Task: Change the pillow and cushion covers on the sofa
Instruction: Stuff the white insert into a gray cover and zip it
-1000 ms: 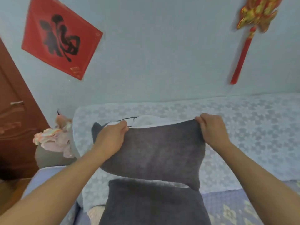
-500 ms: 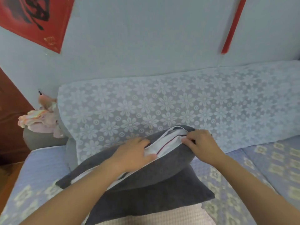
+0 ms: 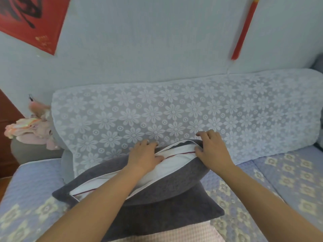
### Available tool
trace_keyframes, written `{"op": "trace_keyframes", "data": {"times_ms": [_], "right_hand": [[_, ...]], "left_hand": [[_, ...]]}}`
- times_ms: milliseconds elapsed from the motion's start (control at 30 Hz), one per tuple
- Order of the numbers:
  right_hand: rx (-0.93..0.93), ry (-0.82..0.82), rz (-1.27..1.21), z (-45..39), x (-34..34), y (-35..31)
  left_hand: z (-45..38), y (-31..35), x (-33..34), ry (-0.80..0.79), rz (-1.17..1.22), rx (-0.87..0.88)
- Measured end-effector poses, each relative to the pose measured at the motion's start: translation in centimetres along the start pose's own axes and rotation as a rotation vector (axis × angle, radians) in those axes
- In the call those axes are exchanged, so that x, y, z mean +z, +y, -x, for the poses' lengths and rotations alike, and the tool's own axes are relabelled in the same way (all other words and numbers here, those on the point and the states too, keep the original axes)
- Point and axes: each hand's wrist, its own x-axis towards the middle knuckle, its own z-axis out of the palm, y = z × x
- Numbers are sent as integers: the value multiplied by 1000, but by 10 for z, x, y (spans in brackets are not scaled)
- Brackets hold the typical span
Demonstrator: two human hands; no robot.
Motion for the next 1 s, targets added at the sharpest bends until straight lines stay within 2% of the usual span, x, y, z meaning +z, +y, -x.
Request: {"op": "trace_keyframes", "data": {"times_ms": [67,133,167,267,333,400,467,567,633,800,833,867,933,967,1000], "right_hand": [[16,-20,108,-6,3,1],[-11,26,133,-10,5,-5],[-21,75,109,-11,3,-10],[-7,281,6,-13,-6,-21],[29,317,4,-15,-6,-19],[83,287,16,-14,4,-14],[134,249,22,-5,17,-5],[215,174,83,7,26,3],[241,156,35,-7,11,-3],[259,446,-151,-66,-81,-24],[257,515,-126,-69,-86,-23],[224,501,-56,-68,-85,-25],[154,146,16,-60,-61,-24],[168,36,-8,-60,-48,-20],[214,33,-24,-64,-43,-20]], "left_hand": [[-1,-10,0,-123,122,-59],[-1,-22,-5,-111,332,-101],[1,-29,-9,-66,362,-109],[9,-57,-22,-24,286,-94],[21,-86,-28,-24,267,-136],[38,-118,-28,84,50,-200],[59,-139,-23,267,-119,-214],[81,-145,-26,421,-155,-194],[78,-141,-50,535,-154,-200],[61,-121,-122,719,-92,-120],[60,-129,-126,722,-88,-95],[58,-139,-128,643,-100,-103],[49,-145,-121,332,-202,-183],[44,-143,-114,257,-255,-193],[38,-138,-107,267,-282,-180]]}}
